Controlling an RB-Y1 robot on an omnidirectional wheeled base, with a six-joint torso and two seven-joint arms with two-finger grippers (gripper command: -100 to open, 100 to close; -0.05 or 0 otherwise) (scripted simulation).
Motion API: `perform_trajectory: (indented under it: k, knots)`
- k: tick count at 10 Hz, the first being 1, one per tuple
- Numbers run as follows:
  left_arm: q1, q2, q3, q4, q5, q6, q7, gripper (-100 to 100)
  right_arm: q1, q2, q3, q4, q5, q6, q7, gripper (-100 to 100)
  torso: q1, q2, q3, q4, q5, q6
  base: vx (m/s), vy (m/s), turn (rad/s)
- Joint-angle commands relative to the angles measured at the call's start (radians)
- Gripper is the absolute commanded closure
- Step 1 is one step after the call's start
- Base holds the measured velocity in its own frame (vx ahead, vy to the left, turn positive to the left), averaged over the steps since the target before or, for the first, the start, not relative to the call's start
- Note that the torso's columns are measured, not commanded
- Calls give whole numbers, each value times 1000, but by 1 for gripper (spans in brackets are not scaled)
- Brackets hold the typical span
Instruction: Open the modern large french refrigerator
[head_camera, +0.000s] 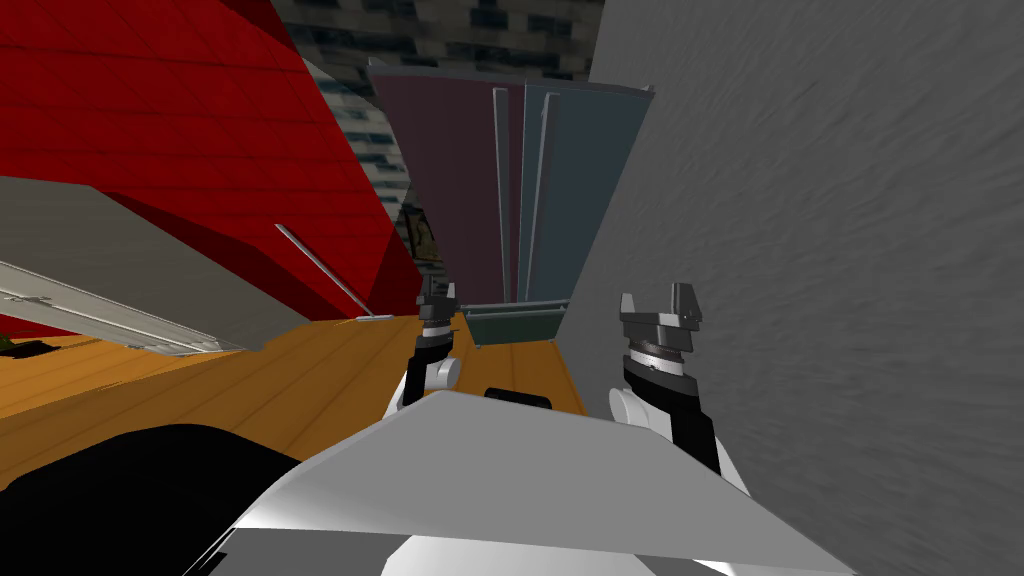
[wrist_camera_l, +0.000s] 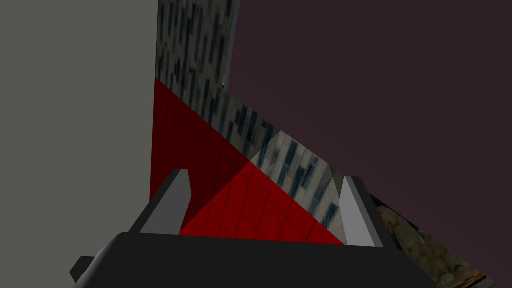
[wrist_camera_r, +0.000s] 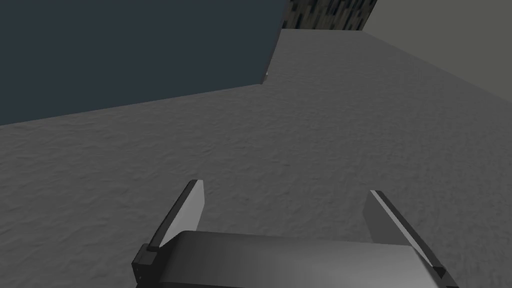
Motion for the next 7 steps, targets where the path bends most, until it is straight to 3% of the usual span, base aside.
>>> perform_trajectory:
  k: [1,7]
  knots:
    - [0,0,0,0,0,0,0,0,0,0,0,0,0,0,0,0,0,40,-82,41,0,0,0,0,0]
    - [0,0,0,0,0,0,0,0,0,0,0,0,0,0,0,0,0,470,-939,470,0,0,0,0,0]
